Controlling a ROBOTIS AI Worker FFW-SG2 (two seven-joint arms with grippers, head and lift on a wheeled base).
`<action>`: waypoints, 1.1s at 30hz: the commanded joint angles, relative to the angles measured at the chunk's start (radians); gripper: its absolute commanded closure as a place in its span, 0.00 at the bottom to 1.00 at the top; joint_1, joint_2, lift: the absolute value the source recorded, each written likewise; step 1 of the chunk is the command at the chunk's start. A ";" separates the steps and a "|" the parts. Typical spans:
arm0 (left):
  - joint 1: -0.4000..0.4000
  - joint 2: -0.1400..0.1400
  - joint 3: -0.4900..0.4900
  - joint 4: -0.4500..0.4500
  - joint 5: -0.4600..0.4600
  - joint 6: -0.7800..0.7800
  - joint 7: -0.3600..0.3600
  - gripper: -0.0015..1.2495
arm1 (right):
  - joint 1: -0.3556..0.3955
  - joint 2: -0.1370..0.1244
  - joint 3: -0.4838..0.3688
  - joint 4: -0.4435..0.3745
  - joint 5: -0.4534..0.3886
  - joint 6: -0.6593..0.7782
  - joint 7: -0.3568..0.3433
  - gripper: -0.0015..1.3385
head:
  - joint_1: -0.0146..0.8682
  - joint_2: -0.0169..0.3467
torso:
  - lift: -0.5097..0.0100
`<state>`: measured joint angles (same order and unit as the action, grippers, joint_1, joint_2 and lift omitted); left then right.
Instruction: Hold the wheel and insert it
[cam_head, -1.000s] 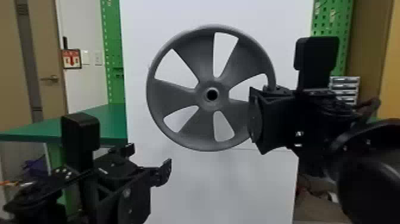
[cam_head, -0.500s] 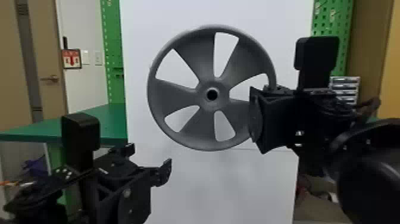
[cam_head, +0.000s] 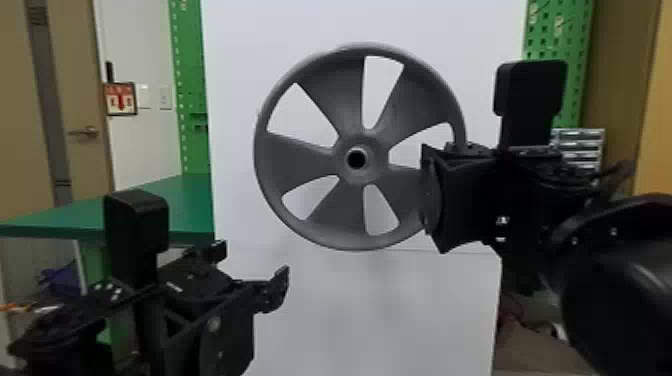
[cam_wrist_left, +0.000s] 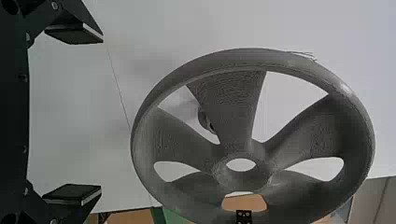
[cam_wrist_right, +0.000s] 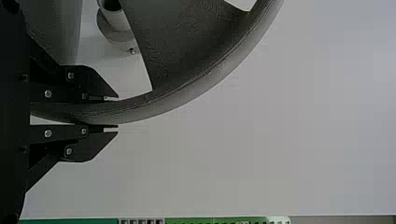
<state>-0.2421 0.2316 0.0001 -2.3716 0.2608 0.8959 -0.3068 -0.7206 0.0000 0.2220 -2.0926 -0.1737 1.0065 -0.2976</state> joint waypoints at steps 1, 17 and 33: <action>0.000 0.000 -0.002 0.002 0.000 0.000 0.000 0.12 | -0.005 0.001 -0.001 0.011 0.003 -0.003 0.000 0.86 | 0.22 0.33 | 0.03; 0.001 0.000 -0.003 0.003 0.000 -0.009 0.000 0.12 | -0.051 0.001 -0.010 0.071 -0.001 -0.011 0.000 0.86 | 0.22 0.33 | 0.03; 0.003 0.000 -0.005 0.005 0.000 -0.017 0.003 0.12 | -0.086 0.001 -0.015 0.175 -0.003 -0.051 0.023 0.86 | 0.22 0.33 | 0.03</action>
<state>-0.2393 0.2316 -0.0042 -2.3676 0.2608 0.8795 -0.3035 -0.7981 0.0000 0.2114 -1.9498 -0.1764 0.9708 -0.2884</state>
